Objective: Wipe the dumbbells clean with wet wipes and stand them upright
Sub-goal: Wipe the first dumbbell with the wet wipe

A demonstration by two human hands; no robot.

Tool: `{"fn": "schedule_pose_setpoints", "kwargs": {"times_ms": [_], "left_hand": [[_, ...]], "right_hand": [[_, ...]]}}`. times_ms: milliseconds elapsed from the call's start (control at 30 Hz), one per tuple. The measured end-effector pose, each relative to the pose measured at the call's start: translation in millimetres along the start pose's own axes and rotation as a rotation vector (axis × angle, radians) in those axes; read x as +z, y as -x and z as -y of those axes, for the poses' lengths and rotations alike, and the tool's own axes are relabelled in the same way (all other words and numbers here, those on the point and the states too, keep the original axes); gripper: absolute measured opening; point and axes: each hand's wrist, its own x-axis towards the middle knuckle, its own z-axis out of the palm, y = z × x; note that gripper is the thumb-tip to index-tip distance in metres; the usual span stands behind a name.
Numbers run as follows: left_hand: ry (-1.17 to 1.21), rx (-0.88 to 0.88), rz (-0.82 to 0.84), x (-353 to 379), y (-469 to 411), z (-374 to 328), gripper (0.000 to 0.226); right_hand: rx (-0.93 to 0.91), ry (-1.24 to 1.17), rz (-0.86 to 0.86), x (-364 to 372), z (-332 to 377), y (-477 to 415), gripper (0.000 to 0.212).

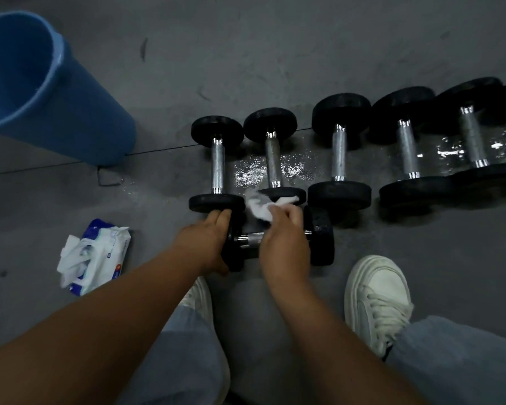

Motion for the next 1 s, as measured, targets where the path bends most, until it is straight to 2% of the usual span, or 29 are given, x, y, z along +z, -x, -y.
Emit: {"fn": "schedule_pose_setpoints", "kwargs": {"times_ms": [67, 133, 167, 200, 233, 300, 367, 400, 433, 500, 533, 600, 667, 767, 800, 900, 933, 1000], "left_hand": [[-0.034, 0.02, 0.0, -2.7, 0.4, 0.0, 0.131], [-0.044, 0.041, 0.006, -4.2, 4.3, -2.0, 0.13], [-0.046, 0.055, -0.002, -3.9, 6.2, -2.6, 0.13], [-0.048, 0.075, -0.004, -3.6, 9.2, -2.8, 0.129], [-0.051, 0.101, 0.009, -2.8, 13.8, -2.9, 0.129], [-0.063, 0.15, 0.043, 0.8, 23.4, -0.3, 0.123], [-0.066, 0.207, -0.022, 6.1, 30.4, 4.0, 0.112], [-0.06, 0.225, -0.073, 9.1, 33.1, 6.2, 0.108], [-0.048, 0.231, -0.102, 13.5, 34.3, 8.7, 0.107], [0.008, 0.251, -0.076, 22.9, 36.0, 9.3, 0.115], [0.034, 0.267, -0.053, 27.0, 35.9, 9.7, 0.119], [0.053, 0.3, -0.046, 34.2, 37.0, 10.8, 0.123], [0.097, 0.314, -0.098, 40.2, 37.7, 11.3, 0.124], [0.199, 0.279, -0.153, 46.9, 35.7, 11.1, 0.127], [0.229, 0.274, -0.161, 50.2, 36.5, 10.2, 0.128], [0.311, 0.292, -0.209, 66.5, 43.4, 9.7, 0.127], [0.351, 0.314, -0.223, 69.6, 44.6, 12.6, 0.126], [0.428, 0.343, -0.217, 74.8, 48.0, 17.2, 0.122]], "right_hand": [[0.011, 0.281, 0.255, 1.6, -6.2, 7.6, 0.051], [-0.166, 0.409, 0.452, 7.9, -9.2, 25.3, 0.062], [-0.268, 0.406, 0.488, 8.1, -12.0, 28.6, 0.059], [-0.299, 0.392, 0.469, 6.5, -15.7, 25.7, 0.053], [-0.231, 0.413, 0.42, 3.6, -20.1, 21.8, 0.049], [-0.083, 0.487, 0.348, 1.2, -23.2, 22.8, 0.056], [-0.183, 0.459, 0.476, 4.1, -19.3, 41.5, 0.066], [-0.259, 0.474, 0.567, 4.6, -17.2, 51.3, 0.063], [-0.274, 0.475, 0.574, 3.6, -17.9, 54.9, 0.056], [-0.11, 0.519, 0.432, 0.9, -29.3, 47.2, 0.046], [-0.048, 0.563, 0.415, 0.6, -34.4, 44.7, 0.05], [-0.109, 0.531, 0.533, -1.9, -34.2, 50.8, 0.066], [-0.201, 0.478, 0.648, -11.1, -28.7, 56.2, 0.067], [-0.072, 0.57, 0.442, -24.4, -33.8, 46.4, 0.051], [-0.064, 0.589, 0.455, -23.6, -34.6, 48.6, 0.053], [-0.275, 0.493, 0.641, -20.6, -37.8, 66.0, 0.067], [-0.257, 0.478, 0.632, -24.2, -35.7, 64.2, 0.066], [-0.064, 0.53, 0.478, -29.7, -37.6, 58.5, 0.052]]}}
